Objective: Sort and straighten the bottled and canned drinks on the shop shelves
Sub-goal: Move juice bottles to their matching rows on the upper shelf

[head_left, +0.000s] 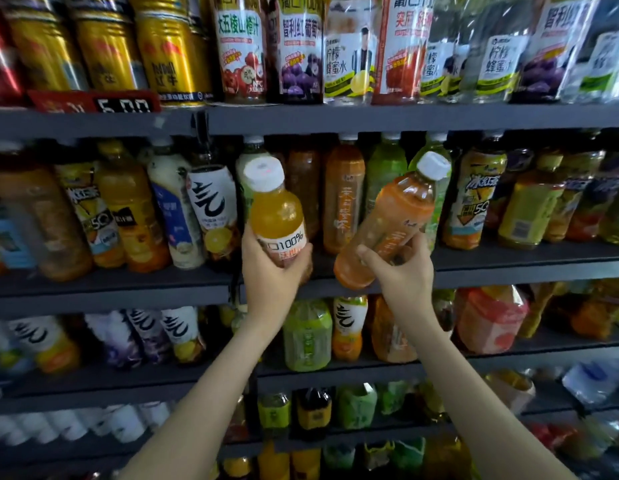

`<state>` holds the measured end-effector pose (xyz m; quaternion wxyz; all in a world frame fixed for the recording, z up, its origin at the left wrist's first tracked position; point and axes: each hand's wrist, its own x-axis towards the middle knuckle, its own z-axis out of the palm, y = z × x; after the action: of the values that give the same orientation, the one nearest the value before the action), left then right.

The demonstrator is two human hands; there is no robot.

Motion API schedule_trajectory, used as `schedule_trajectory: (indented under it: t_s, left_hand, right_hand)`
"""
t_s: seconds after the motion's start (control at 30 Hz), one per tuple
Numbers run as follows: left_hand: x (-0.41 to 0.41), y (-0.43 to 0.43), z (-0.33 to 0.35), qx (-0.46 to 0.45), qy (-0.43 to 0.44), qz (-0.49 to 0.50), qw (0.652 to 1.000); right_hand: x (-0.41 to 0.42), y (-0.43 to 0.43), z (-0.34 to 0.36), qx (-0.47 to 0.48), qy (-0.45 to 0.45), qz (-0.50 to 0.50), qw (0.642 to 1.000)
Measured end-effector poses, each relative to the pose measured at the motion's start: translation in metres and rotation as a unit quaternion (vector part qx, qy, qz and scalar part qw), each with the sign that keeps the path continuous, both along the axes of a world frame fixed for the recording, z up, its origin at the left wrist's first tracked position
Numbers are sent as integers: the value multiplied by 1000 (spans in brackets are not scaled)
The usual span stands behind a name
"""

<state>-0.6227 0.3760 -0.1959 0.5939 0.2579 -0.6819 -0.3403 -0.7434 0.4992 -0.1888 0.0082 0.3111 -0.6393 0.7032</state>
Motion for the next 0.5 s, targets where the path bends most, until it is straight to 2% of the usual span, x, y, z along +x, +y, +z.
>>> schedule_trajectory:
  t_s: [0.17,0.3,0.5]
  left_hand:
    - [48,-8,13,-18,48,31,998]
    - [70,-17,30,-14,71,36,997]
    - [86,-18,44,-10,36,12,999]
  right_hand:
    - [8,-42,0,35,39,-2,999]
    - [16,-78,15,109,76,-29,991]
    - [24,-118,22,155,102,-36,982]
